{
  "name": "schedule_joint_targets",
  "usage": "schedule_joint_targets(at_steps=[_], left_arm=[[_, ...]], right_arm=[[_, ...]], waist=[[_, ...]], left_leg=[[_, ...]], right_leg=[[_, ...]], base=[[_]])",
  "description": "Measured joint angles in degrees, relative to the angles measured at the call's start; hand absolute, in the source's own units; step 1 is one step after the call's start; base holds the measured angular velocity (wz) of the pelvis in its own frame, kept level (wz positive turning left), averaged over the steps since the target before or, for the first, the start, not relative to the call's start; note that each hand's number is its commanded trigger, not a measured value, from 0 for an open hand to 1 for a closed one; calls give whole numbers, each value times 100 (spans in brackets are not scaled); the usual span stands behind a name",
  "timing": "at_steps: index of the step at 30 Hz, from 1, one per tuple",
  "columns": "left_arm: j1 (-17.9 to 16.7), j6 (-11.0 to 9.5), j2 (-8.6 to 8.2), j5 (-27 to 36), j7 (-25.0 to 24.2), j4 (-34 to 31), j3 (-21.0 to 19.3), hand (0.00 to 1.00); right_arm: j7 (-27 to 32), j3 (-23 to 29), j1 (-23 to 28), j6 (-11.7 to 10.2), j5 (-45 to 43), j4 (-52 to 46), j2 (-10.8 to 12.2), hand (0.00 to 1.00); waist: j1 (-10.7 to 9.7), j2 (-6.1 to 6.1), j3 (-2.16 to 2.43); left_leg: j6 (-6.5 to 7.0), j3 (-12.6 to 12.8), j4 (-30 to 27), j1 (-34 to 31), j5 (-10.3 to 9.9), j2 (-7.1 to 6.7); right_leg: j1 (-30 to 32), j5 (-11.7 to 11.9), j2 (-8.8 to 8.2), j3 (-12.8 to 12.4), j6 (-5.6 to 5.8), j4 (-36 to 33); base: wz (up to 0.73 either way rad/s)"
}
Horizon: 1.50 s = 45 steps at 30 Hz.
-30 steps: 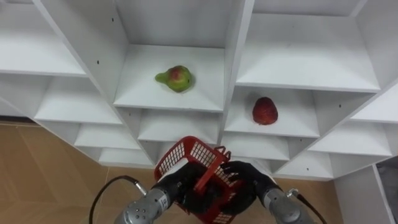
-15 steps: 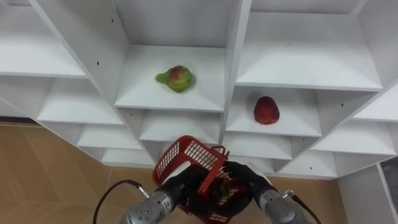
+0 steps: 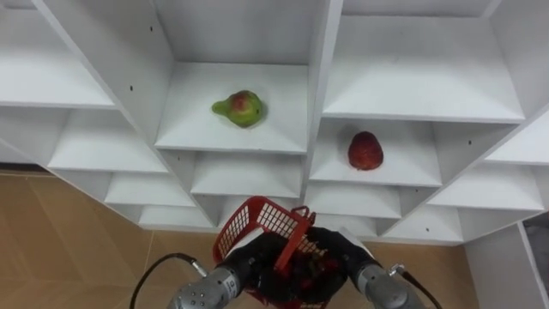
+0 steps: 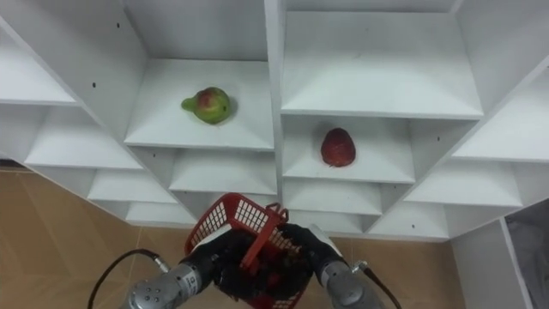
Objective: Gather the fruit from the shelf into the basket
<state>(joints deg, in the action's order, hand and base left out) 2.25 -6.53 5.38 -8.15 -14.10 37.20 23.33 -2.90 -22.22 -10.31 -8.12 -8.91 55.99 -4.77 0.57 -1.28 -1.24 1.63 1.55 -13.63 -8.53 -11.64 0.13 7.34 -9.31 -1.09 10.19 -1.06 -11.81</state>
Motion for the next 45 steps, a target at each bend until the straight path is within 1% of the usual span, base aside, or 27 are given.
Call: schedule_joint_targets(at_steps=[7, 12, 15, 17, 18, 19, 21, 22, 24, 28, 30, 32, 34, 36, 38, 39, 40, 42, 43, 45], left_arm=[[-20, 0, 78, -38, 3, 16, -1, 100], [-43, 1, 163, -43, 107, 101, -2, 100], [-71, 0, 226, 73, 160, 103, -13, 100], [-111, 0, 228, 114, 242, 104, -59, 100], [-156, -5, 228, 128, 272, 108, -117, 100], [-197, -14, 228, 126, 294, 143, -194, 100], [-223, -42, 212, 115, 364, 371, -320, 100], [-224, -43, 214, 116, 403, 524, -395, 100], [-222, -43, 216, 123, 486, 713, -467, 100], [-297, -39, 225, 124, 518, 790, -562, 100], [-396, -25, 224, 115, 506, 788, -683, 100], [-446, 5, 226, 95, 510, 788, -801, 100], [-467, 14, 218, 93, 516, 796, -930, 100], [-493, 14, 220, 94, 523, 796, -1027, 100], [-533, 12, 248, 98, 596, 796, -1107, 100], [-567, 12, 264, 103, 638, 800, -1190, 100], [-578, 12, 275, 103, 652, 808, -1223, 100], [-635, 12, 284, 101, 711, 815, -1410, 100], [-669, 12, 288, 108, 731, 850, -1474, 100], [-695, 4, 281, 123, 754, 979, -1550, 100]], right_arm=[[-200, -29, 20, 14, -2, 8, -16, 0], [-330, -184, 42, 28, -6, -20, -96, 0], [-357, -294, 83, 63, -21, -219, -138, 0], [-354, -293, 206, 65, -57, -511, -147, 0], [-360, -292, 260, 63, -71, -638, -146, 0], [-373, -287, 307, 61, -82, -747, -170, 0], [-425, -284, 326, 57, -217, -764, -186, 0], [-452, -286, 379, 64, -346, -875, -216, 0], [-521, -288, 448, 66, -519, -1125, -276, 0], [-576, -285, 656, 74, -966, -1854, -417, 0], [-658, -279, 754, 93, -1089, -2359, -508, 0], [-681, -242, 804, 126, -1207, -2702, -521, 0], [-746, -235, 819, 187, -1417, -2983, -568, 0], [-778, -234, 834, 192, -1432, -3139, -645, 0], [-778, -212, 836, 192, -1430, -3253, -674, 0], [-777, -204, 842, 192, -1436, -3274, -671, 0], [-778, -204, 854, 192, -1446, -3291, -672, 0], [-824, -179, 964, 201, -1580, -3663, -728, 0], [-855, -173, 991, 200, -1614, -3898, -774, 0], [-864, -116, 992, 198, -1610, -4107, -785, 0]], waist=[[50, -9, 6], [132, -8, 15], [135, 2, 35], [140, 10, 40], [138, 20, 67], [134, 25, 70], [133, 43, 91], [142, 63, 111], [152, 79, 117], [161, 91, 117], [195, 114, 109], [216, 158, 106], [363, 216, 98], [423, 243, 88], [434, 287, 83], [446, 326, 66], [452, 349, 73], [483, 419, 75], [475, 435, 77], [494, 444, 75]], left_leg=[[-1, -2, 1, 33, 1, 2], [-1, -9, 1, 71, 1, 2], [-2, -12, 1, 90, 1, 1], [-2, -11, 1, 133, 1, 1], [-2, -9, 8, 162, 1, 1], [-2, -2, 28, 223, 1, 1], [-2, 14, 33, 317, 1, 3], [-2, 14, 32, 338, 1, 5], [-2, 15, 31, 354, 1, 3], [-6, 29, 20, 370, 4, -2], [-10, 82, 31, 398, 6, -2], [-26, 101, 71, 422, 15, -2], [-34, 150, 101, 483, 24, 9], [-35, 148, 129, 534, 24, 7], [-35, 145, 160, 568, 25, 5], [-36, 139, 197, 625, 25, 5], [-36, 139, 199, 629, 25, 5], [-36, 141, 221, 629, 25, 6], [-35, 141, 230, 652, 25, 7], [-35, 144, 293, 779, 25, 7]], right_leg=[[-26, 0, 2, 3, 0, 1], [-65, 0, 1, 2, 0, -2], [-85, 1, -2, 11, -1, -7], [-129, 1, -1, 8, -1, -3], [-152, 1, -1, 3, -1, -1], [-213, 1, 1, 1, -1, 13], [-306, 0, 6, -7, 0, 18], [-332, 0, 8, -7, -1, 19], [-336, 1, 10, -24, -2, 14], [-347, 7, 12, -59, -10, 6], [-358, 13, 21, -80, -20, 12], [-360, 16, 31, -90, -26, 24], [-373, 23, 37, -151, -36, 25], [-424, 22, 30, -149, -37, 43], [-476, 22, 32, -141, -37, 104], [-519, 22, 32, -134, -36, 120], [-525, 22, 32, -130, -36, 123], [-514, 21, 29, -126, -35, 125], [-524, 22, 30, -134, -35, 124], [-609, 21, 34, -180, -34, 128]], base=[[0], [0], [0], [0], [0], [0], [0], [0], [0], [-3], [-10], [-9], [-11], [-2], [0], [0], [0], [0], [-5], [-10]])
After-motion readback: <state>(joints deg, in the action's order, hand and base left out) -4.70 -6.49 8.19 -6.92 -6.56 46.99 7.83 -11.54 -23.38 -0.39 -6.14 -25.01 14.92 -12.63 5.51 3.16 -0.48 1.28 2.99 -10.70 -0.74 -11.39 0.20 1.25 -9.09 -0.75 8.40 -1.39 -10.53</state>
